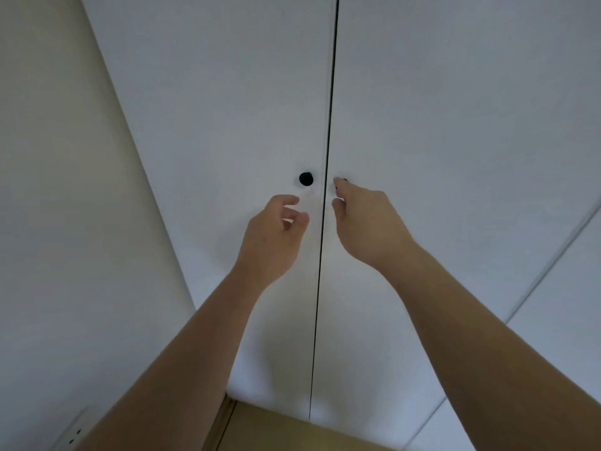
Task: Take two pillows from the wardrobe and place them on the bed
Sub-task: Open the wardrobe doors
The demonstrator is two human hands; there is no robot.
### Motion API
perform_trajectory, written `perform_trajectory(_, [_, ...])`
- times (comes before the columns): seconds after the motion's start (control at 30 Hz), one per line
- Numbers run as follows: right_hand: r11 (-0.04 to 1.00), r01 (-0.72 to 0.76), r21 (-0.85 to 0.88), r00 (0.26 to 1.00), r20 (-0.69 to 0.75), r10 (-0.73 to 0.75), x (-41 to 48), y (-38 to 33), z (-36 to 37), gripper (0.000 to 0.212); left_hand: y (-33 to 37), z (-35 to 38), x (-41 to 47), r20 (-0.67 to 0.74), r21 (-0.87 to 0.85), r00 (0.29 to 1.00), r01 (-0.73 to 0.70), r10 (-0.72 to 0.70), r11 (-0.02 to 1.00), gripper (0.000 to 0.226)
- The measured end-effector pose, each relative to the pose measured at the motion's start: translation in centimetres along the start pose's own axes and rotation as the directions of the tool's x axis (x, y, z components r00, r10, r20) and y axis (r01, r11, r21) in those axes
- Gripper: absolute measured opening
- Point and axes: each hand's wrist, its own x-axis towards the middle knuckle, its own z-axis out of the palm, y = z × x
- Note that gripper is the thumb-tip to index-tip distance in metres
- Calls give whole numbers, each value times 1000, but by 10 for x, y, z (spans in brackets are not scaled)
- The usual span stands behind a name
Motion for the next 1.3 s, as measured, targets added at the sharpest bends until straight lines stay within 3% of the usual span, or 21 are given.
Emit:
perform_trajectory(0.17, [993,50,-108,985,172,-31,0,0,-11,51,9,16,43,-40,-139,995,85,-91,987,50])
perform_trajectory(0.3, [979,116,-168,960,271,-67,-6,5,-15,62,15,23,62,-26,-33,1000,3,-4,999,48])
perform_trajectory(0.53, [979,124,-165,957,282,-74,0,7,-16,60,11,27,74,-63,112,998,-8,15,994,26])
perform_trajectory(0.73, [985,144,-94,962,247,-117,3,6,-7,61,7,21,58,-38,142,995,-85,92,986,47])
perform_trajectory(0.83, [983,139,-121,968,225,-110,2,3,-5,51,12,10,49,-32,154,994,-94,100,984,51])
perform_trajectory(0.97, [996,76,54,988,130,-82,3,-6,0,22,7,-1,22,-107,162,984,-122,141,979,40])
perform_trajectory(1.13, [870,-74,488,987,158,-5,8,-30,14,30,-2,-17,-13,-241,179,954,-138,179,974,33])
perform_trajectory(1.3, [886,32,463,996,61,-68,-5,-41,32,32,1,-33,-33,-291,223,937,-129,192,966,30])
